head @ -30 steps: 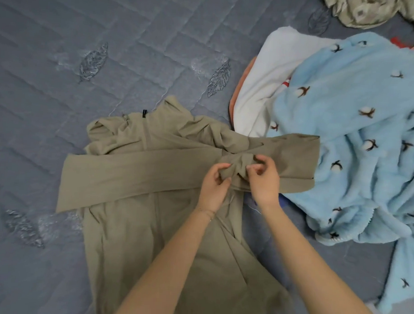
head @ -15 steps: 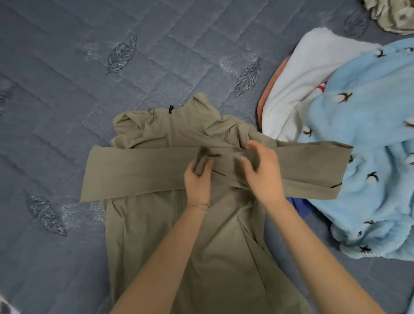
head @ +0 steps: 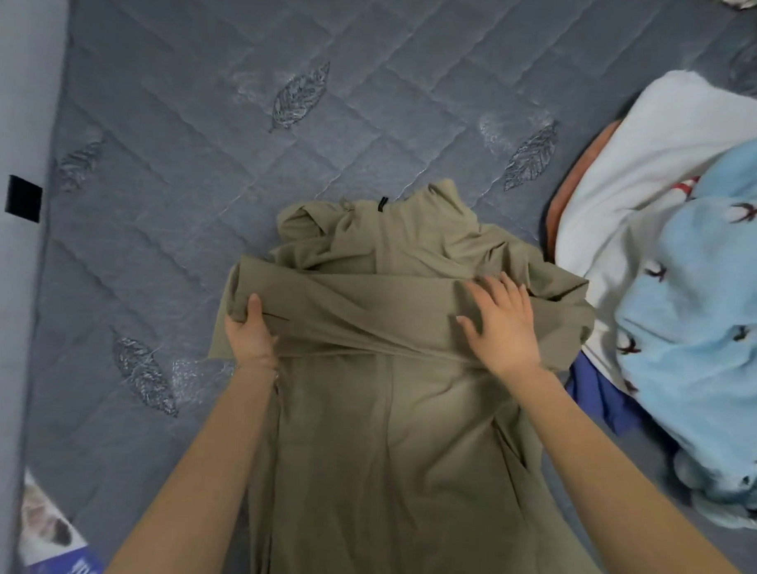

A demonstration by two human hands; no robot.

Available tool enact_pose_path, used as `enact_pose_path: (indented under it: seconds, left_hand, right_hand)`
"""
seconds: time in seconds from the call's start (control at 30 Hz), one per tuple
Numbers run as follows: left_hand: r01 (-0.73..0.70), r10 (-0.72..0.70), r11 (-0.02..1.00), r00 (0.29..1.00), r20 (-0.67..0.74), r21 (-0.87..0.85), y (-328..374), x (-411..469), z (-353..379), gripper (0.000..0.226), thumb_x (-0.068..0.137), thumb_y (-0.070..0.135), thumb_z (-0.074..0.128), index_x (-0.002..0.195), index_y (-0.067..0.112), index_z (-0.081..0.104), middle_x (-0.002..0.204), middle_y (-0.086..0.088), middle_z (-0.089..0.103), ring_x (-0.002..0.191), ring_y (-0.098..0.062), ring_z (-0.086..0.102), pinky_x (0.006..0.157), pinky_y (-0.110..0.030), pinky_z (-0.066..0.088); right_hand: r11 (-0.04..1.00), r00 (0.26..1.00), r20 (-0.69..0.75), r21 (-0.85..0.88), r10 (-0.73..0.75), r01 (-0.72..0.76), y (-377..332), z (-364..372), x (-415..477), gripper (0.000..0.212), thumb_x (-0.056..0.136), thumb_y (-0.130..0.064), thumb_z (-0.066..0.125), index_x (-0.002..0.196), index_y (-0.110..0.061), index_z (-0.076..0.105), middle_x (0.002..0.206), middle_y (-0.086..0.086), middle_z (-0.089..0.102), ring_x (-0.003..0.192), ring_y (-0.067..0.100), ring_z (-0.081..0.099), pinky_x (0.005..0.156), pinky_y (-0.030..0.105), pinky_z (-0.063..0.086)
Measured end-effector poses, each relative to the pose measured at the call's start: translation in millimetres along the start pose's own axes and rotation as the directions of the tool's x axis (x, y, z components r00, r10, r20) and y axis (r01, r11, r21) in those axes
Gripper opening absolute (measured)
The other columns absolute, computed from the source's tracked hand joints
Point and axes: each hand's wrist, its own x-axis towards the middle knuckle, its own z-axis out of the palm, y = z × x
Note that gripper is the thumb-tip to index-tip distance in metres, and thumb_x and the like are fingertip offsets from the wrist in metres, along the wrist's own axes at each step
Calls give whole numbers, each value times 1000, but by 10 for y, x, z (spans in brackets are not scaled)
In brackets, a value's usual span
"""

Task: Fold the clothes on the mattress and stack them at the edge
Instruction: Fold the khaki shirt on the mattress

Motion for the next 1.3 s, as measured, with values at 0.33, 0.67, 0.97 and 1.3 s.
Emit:
enact_pose_path:
  seconds: [0.33, 0.67, 0.97, 1.3]
  left_hand:
    - [-584, 617, 324, 727, 302, 744, -159, 92, -309, 52, 88, 6, 62, 137, 3, 47, 144, -25, 39, 135, -41, 34, 112, -50, 22]
    - [-709, 43, -103, 697, 715, 697, -382, 145, -47, 61, 97, 53, 38, 151, 33, 20, 161, 0, 10, 148, -19, 1, 115, -53, -10]
    - [-597, 305, 327, 800, 517, 732, 85, 452, 633, 58, 99, 32, 46, 149, 9, 26, 154, -12, 29, 146, -27, 16, 119, -44, 6]
    - [-600, 252, 275, 799, 547, 751, -16, 333, 605, 43, 104, 33, 30, 111, 4, 62, 98, -18, 67, 108, -34, 57, 115, -44, 19]
  right_hand:
    - [994, 981, 160, -30, 108, -104, -76, 261, 19, 62, 96, -47, 46, 151, -26, 25, 160, 6, 13, 148, 26, 3, 119, 42, -2]
    - [972, 992, -105, 231, 64, -38, -379, 16, 681, 74, 91, -38, 63, 152, -19, 25, 159, 15, 14, 148, 31, 10, 120, 43, 8]
    - [808, 954, 167, 507, 248, -299, -374, -140, 1320, 84, 88, -41, 65, 151, -8, 19, 148, 14, 39, 139, 32, 32, 117, 41, 21]
    - [699, 969, 245, 699, -36, -151, -91, 53, 809, 28, 90, -6, 64, 68, 5, 49, 67, 9, 39, 67, 19, 34, 66, 31, 28]
